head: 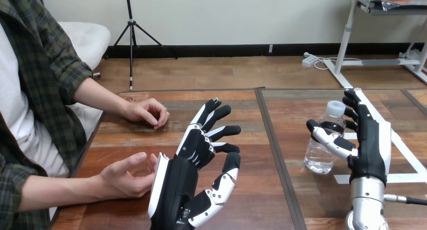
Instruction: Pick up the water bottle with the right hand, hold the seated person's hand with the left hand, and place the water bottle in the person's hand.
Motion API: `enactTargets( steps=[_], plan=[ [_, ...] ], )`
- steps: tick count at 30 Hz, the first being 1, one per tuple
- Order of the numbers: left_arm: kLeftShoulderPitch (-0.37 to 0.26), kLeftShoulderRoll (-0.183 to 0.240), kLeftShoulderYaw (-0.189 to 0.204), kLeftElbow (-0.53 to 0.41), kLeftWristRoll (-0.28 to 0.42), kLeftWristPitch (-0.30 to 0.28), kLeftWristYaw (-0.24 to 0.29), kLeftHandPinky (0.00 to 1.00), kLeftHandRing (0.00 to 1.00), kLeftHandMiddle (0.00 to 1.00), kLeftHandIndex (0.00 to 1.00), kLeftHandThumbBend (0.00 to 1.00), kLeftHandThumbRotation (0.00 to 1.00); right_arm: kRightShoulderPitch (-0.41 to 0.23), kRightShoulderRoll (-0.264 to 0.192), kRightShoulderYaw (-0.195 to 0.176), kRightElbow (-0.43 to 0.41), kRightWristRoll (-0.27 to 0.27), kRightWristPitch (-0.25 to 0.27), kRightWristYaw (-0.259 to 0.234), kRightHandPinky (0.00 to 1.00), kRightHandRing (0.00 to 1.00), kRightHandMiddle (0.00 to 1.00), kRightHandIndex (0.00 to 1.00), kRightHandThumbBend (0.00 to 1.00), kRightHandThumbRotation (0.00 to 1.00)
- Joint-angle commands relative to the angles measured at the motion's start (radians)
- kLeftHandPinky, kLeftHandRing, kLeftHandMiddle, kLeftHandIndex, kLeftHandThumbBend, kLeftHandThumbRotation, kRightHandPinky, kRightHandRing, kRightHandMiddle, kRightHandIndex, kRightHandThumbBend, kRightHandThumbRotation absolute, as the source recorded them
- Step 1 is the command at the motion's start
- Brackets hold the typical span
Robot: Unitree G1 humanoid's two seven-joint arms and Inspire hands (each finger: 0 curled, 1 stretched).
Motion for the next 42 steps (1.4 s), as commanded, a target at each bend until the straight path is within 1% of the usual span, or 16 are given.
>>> enactTargets(
  steps=[1, 5, 9, 17, 24, 37, 42],
  plan=[
    [-0.004, -0.034, 0.002, -0.053, 0.002, -0.009, 0.001, 0.61, 0.75, 0.87, 0.91, 0.26, 0.00, -0.095, -0.015, 0.000, 0.028, 0.020, 0.003, 0.021, 0.80, 0.84, 0.86, 0.86, 0.73, 0.00],
    [-0.003, -0.034, 0.002, -0.055, 0.001, -0.007, 0.001, 0.61, 0.75, 0.86, 0.91, 0.26, 0.00, -0.104, -0.010, -0.006, 0.043, 0.037, 0.009, 0.036, 0.84, 0.87, 0.88, 0.87, 0.74, 0.00],
    [-0.001, -0.034, 0.001, -0.057, -0.004, -0.004, -0.001, 0.61, 0.75, 0.86, 0.91, 0.27, 0.00, -0.111, -0.009, -0.003, 0.052, 0.041, 0.018, 0.036, 0.86, 0.88, 0.88, 0.87, 0.74, 0.00],
    [0.001, -0.032, 0.004, -0.060, -0.002, -0.002, 0.000, 0.61, 0.75, 0.86, 0.90, 0.27, 0.00, -0.132, -0.007, 0.002, 0.071, 0.050, 0.063, 0.047, 0.91, 0.91, 0.90, 0.88, 0.72, 0.00],
    [0.001, -0.031, 0.006, -0.062, -0.001, -0.003, 0.000, 0.61, 0.75, 0.86, 0.90, 0.28, 0.00, -0.149, -0.006, 0.005, 0.088, 0.051, 0.080, 0.053, 0.91, 0.91, 0.90, 0.88, 0.72, 0.00],
    [0.004, -0.029, 0.007, -0.070, -0.001, 0.002, 0.000, 0.62, 0.76, 0.86, 0.91, 0.28, 0.00, -0.189, -0.004, 0.003, 0.132, 0.064, 0.118, 0.085, 0.92, 0.92, 0.90, 0.89, 0.74, 0.00],
    [0.006, -0.030, 0.008, -0.069, 0.002, -0.001, 0.002, 0.62, 0.75, 0.86, 0.90, 0.28, 0.00, -0.201, -0.002, -0.002, 0.150, 0.075, 0.123, 0.096, 0.91, 0.91, 0.90, 0.88, 0.75, 0.00]
  ],
)
